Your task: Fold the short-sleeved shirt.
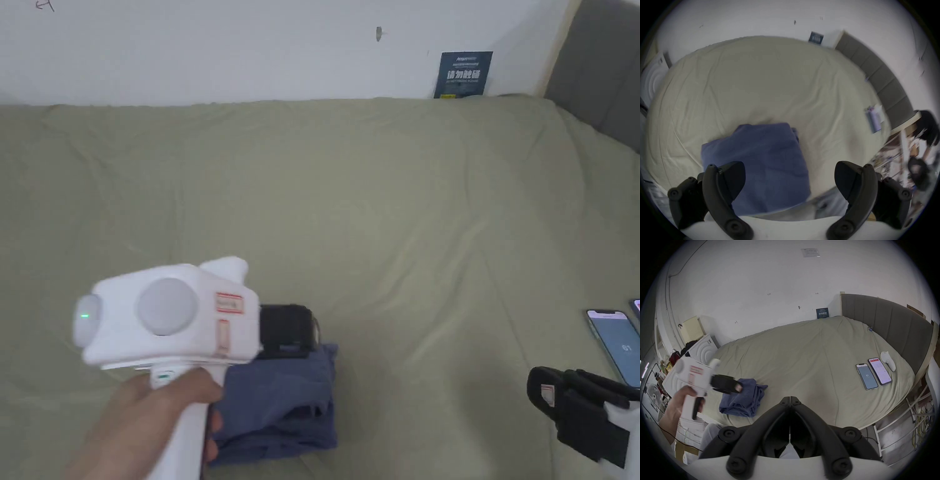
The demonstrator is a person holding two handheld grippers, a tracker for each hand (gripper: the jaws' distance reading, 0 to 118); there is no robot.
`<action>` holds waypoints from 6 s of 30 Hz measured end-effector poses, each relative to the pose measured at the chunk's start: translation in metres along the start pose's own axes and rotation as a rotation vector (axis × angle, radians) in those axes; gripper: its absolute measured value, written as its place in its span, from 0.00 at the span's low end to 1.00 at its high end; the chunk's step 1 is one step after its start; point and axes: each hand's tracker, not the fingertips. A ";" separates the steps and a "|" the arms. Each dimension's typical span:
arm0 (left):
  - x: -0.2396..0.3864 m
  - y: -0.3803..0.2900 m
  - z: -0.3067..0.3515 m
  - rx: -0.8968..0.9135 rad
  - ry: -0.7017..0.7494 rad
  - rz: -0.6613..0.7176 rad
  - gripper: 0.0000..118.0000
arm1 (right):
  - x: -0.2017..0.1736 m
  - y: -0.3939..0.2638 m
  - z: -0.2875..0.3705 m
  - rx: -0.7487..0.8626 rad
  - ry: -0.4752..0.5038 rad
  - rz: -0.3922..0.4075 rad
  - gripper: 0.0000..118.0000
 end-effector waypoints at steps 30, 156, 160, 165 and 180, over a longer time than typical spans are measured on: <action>-0.118 -0.009 0.002 0.049 -0.231 0.118 0.00 | -0.105 0.026 -0.159 -0.314 0.402 0.130 0.00; 0.013 -0.045 0.109 0.884 0.462 -0.352 0.86 | -0.115 0.064 -0.035 0.460 -0.151 0.287 0.95; 0.013 -0.051 0.119 0.899 0.466 -0.333 1.00 | -0.112 0.057 -0.028 0.495 -0.159 0.293 1.00; 0.000 -0.050 0.114 0.887 0.476 -0.323 1.00 | -0.109 0.056 -0.028 0.498 -0.158 0.288 1.00; -0.005 -0.044 0.118 0.774 0.353 -0.272 1.00 | -0.112 0.054 -0.036 0.474 -0.139 0.291 1.00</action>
